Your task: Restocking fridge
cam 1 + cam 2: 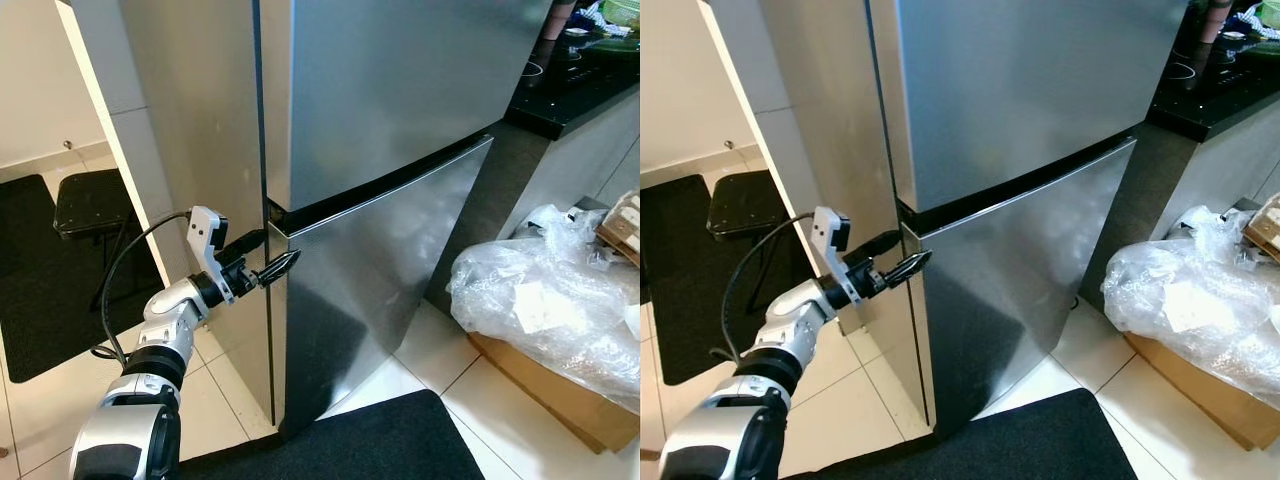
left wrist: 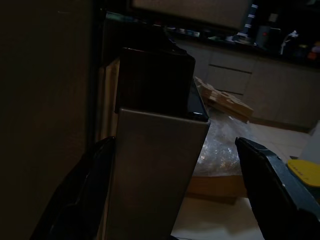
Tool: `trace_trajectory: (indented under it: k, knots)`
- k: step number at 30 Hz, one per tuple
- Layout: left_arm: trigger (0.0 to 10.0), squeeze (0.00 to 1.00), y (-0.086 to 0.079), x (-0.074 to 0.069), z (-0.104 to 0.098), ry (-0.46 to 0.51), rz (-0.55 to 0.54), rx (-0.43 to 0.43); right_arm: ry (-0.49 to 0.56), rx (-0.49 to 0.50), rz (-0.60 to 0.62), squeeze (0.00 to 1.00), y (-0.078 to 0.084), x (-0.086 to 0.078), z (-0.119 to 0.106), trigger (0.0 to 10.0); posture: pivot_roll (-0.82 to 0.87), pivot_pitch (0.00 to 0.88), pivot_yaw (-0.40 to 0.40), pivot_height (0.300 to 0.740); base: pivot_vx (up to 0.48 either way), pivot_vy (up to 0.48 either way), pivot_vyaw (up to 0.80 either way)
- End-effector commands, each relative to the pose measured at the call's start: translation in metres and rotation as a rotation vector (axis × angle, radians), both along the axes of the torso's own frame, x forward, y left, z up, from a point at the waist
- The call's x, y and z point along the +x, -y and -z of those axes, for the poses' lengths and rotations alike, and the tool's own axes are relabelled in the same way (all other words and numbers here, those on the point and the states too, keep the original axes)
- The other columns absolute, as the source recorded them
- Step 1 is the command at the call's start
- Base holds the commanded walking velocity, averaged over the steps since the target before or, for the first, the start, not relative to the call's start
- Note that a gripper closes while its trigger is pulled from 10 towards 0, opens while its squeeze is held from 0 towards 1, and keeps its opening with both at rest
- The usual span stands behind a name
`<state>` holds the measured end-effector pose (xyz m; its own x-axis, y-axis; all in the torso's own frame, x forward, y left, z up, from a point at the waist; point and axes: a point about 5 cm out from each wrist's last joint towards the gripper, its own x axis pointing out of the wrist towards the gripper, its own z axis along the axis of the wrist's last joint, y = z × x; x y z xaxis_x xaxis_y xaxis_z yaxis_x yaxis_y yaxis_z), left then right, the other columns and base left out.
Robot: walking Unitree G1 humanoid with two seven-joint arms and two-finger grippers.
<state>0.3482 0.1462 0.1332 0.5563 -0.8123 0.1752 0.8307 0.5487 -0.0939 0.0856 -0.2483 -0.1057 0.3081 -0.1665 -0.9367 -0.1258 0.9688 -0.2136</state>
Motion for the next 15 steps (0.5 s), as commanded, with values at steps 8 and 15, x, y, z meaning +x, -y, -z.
trace_trajectory:
  k: [8,15]
  knots:
    - [10.0,0.00,0.038,-0.012,0.004,0.011,0.232,0.029,0.016,0.000,0.021,0.00,0.001,0.002,-0.001,10.0,-0.01,0.000,-0.008,0.740,0.000,0.000,0.00]
    - [10.0,0.00,0.056,-0.021,0.009,0.012,0.311,0.011,0.019,0.003,0.022,0.00,0.000,0.003,-0.001,10.0,-0.01,0.000,-0.008,0.740,0.000,0.000,0.00]
